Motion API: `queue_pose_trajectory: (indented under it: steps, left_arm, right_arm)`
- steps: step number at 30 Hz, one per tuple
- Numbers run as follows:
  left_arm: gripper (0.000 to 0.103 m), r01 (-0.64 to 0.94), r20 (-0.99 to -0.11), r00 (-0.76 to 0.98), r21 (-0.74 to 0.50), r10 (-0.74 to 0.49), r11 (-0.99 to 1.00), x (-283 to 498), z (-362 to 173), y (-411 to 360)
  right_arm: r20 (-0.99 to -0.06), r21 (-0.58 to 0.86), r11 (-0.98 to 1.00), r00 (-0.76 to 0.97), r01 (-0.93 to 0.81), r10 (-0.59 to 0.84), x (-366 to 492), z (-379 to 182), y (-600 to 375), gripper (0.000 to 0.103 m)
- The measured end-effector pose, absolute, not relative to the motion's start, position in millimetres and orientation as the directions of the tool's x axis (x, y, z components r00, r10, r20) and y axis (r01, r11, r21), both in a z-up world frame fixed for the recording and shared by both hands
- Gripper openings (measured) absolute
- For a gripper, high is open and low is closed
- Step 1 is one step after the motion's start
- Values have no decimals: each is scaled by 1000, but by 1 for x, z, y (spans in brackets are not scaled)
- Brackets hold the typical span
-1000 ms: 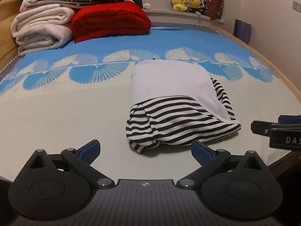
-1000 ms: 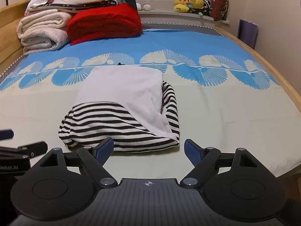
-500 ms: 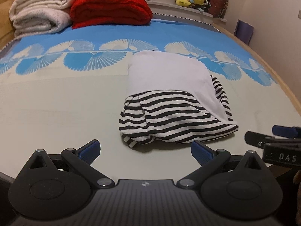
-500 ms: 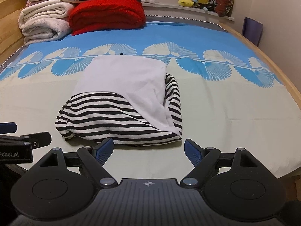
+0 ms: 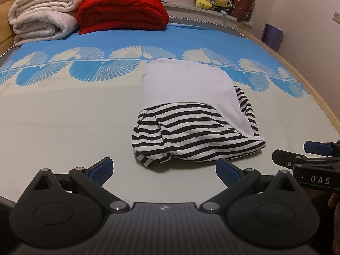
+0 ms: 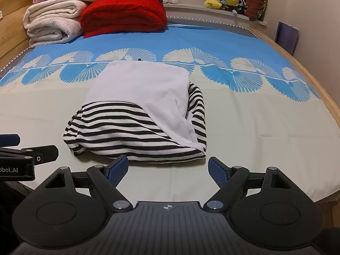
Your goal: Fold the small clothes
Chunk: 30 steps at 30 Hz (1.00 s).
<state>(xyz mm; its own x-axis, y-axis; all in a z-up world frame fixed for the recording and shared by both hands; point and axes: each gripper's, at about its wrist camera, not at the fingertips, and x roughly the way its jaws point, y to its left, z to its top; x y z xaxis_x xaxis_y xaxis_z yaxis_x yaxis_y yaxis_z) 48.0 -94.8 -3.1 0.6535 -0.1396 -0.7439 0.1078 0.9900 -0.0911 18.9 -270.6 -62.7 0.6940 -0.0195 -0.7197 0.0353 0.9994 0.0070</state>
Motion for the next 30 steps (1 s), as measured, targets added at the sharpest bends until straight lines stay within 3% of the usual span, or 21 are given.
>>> queue_pose_trajectory:
  steps: [30]
  left_arm:
    - [103,123,-739,657,-90,-149,988,48,-3,-95]
  right_arm:
    - [-723,-6,1000,690,18,-17,18,-64,-271,83]
